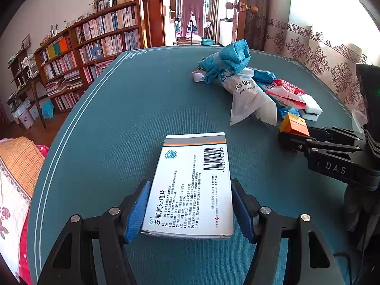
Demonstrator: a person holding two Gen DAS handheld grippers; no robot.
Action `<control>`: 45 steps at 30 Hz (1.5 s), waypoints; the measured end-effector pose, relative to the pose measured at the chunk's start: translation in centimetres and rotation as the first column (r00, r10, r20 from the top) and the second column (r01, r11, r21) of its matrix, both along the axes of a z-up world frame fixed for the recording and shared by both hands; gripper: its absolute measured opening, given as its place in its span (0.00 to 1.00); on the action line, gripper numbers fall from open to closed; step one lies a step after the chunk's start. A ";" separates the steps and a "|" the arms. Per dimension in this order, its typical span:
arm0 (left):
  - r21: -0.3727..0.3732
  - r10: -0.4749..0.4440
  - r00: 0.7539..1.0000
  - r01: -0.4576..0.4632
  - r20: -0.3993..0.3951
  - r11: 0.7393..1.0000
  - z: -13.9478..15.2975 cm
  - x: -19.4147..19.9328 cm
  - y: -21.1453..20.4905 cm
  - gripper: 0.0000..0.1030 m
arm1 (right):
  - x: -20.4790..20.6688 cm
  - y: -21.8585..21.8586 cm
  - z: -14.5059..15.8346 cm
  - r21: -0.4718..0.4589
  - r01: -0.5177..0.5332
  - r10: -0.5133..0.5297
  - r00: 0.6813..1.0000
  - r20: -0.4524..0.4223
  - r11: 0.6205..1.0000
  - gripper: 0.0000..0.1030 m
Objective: Organize objects
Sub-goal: 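Lift the medicine box with the left tool while the right tool grasps the orange-yellow block, then carry the box and block to the clear bowl with both tools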
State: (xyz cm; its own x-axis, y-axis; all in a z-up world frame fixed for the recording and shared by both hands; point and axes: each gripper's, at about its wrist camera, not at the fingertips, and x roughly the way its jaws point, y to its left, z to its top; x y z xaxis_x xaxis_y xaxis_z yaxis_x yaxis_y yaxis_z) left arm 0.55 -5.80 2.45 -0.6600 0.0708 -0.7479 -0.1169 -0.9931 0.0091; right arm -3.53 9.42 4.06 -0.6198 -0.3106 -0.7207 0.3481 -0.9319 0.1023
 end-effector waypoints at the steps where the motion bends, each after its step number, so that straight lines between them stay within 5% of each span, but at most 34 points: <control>1: -0.001 -0.003 1.000 0.003 -0.002 1.000 0.1 0.1 0.1 0.67 | 0.5 0.2 -0.1 -0.004 -0.001 0.001 1.000 0.001 1.000 0.49; 31: -0.052 -0.131 0.991 0.129 -0.035 0.990 2.6 2.2 7.4 0.66 | 10.6 12.7 4.6 -0.069 0.143 -0.150 0.983 -0.109 0.987 0.49; 45: -0.062 -0.315 0.948 0.312 -0.050 0.948 4.0 2.9 16.9 0.66 | 13.7 23.9 5.2 -0.044 0.401 -0.403 0.906 -0.128 0.915 0.49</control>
State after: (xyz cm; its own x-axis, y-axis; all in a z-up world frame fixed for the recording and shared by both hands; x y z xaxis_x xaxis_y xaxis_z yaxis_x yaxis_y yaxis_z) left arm 3.44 11.06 6.47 -0.6535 0.2431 -0.7168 -0.4203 -0.9042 0.0766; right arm 10.13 33.33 9.26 -0.7833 -0.0265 -0.6210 -0.0443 -0.9942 0.0982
